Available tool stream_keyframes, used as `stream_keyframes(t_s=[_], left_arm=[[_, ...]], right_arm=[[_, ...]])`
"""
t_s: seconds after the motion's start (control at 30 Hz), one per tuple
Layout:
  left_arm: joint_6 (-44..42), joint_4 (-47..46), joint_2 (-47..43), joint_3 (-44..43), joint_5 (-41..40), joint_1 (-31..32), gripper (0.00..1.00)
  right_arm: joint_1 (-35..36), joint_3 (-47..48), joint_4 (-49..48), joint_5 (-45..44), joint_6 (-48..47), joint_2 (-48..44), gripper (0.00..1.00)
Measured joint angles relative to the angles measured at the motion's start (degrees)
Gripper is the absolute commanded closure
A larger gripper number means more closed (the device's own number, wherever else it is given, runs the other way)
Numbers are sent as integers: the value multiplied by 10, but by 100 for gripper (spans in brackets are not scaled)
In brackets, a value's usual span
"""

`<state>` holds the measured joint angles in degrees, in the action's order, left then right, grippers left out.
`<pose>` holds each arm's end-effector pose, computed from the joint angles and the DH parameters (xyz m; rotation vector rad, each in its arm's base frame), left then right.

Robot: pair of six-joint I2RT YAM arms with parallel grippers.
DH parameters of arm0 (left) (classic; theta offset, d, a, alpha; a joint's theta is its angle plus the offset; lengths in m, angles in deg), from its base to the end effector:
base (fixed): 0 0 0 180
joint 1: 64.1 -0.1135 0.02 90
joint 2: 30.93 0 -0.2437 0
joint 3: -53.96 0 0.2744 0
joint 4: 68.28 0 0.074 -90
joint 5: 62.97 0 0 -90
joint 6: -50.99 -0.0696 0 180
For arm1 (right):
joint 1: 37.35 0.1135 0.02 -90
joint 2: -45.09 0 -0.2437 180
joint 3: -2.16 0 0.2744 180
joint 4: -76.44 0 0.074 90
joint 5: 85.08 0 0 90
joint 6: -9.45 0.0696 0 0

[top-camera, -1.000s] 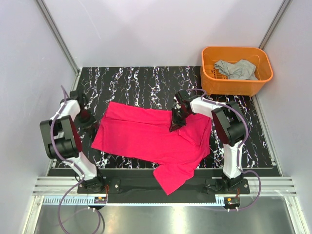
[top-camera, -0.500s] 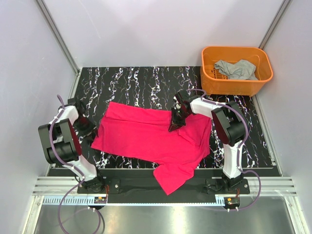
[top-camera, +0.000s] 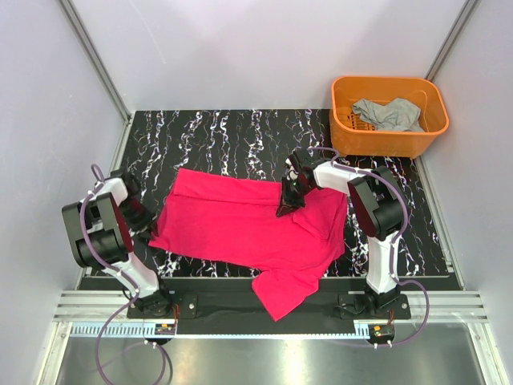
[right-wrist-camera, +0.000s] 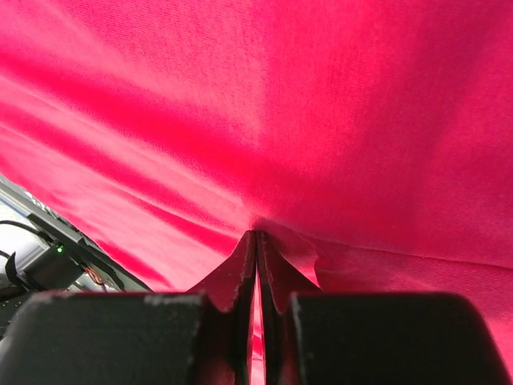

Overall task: Fold and stack the t-shirts
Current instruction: Fold the tshirt

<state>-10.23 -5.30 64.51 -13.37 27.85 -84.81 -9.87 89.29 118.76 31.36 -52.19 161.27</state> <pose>0.2645 0.0989 0.0832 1.3068 -2.8348 0.0202 0.3503 0.2171 0.0698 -0.0912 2.9560 0.8404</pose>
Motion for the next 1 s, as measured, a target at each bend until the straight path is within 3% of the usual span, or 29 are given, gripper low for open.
stream_keyframes(t_s=[0.2,0.4,0.73,0.87,0.93,1.0], left_arm=[[5,5,-1,0,-4,-7,89],[25,5,-31,8,-25,-8,76],[58,18,-77,29,-39,-37,72],[49,25,-101,19,-40,-28,51],[38,21,-111,3,-40,-10,45],[26,14,-115,-12,-35,9,44]], right_arm=[[0,-4,-8,7,4,0,91],[0,-5,-11,8,6,0,91],[0,-6,-12,9,7,0,88],[0,-6,-9,8,7,-3,85],[0,-5,-1,4,6,-7,83],[0,-1,12,1,6,-11,82]])
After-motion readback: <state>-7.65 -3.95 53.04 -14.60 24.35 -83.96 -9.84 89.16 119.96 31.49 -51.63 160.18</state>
